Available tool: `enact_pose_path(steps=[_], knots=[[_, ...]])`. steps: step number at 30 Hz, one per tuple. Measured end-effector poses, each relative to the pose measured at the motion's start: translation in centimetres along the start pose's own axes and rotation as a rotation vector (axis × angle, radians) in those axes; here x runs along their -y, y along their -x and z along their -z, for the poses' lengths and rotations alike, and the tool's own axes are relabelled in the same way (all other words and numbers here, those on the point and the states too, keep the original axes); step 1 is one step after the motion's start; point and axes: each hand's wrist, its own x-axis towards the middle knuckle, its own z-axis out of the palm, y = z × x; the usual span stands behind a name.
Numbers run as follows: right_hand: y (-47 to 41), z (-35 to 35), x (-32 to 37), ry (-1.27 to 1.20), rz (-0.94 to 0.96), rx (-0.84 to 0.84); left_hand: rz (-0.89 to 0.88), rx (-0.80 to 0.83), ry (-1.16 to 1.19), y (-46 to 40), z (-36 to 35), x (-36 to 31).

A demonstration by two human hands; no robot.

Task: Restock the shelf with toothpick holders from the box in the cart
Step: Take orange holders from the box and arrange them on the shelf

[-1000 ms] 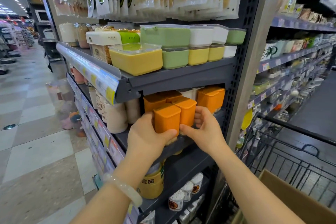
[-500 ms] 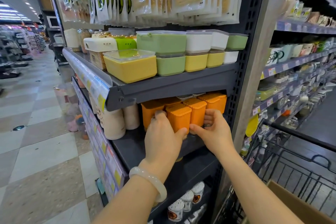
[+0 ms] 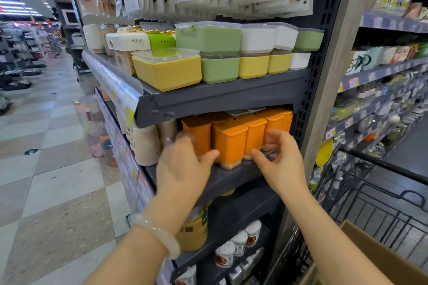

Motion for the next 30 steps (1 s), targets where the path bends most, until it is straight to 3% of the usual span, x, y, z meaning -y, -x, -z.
enact_pose_path(steps=[3, 8, 16, 21, 30], knots=[[0.8, -0.4, 1.1, -0.013, 0.056, -0.003, 0.064, -0.015, -0.064, -1.2, 1.0, 1.6], [2.2, -2.4, 2.1, -0.020, -0.014, 0.050, 0.021, 0.138, -0.110, -2.7, -0.3, 1.8], [2.7, -3.7, 1.9, 0.012, -0.073, 0.053, 0.108, 0.244, 0.236, -4.1, -1.0, 2.2], [2.8, -3.8, 2.2, 0.048, -0.101, 0.053, 0.011, 0.205, 0.144, -3.0, 1.1, 2.5], [2.8, -4.5, 3.1, 0.105, -0.157, 0.004, 0.011, 0.189, 0.168, -1.5, 2.6, 3.3]])
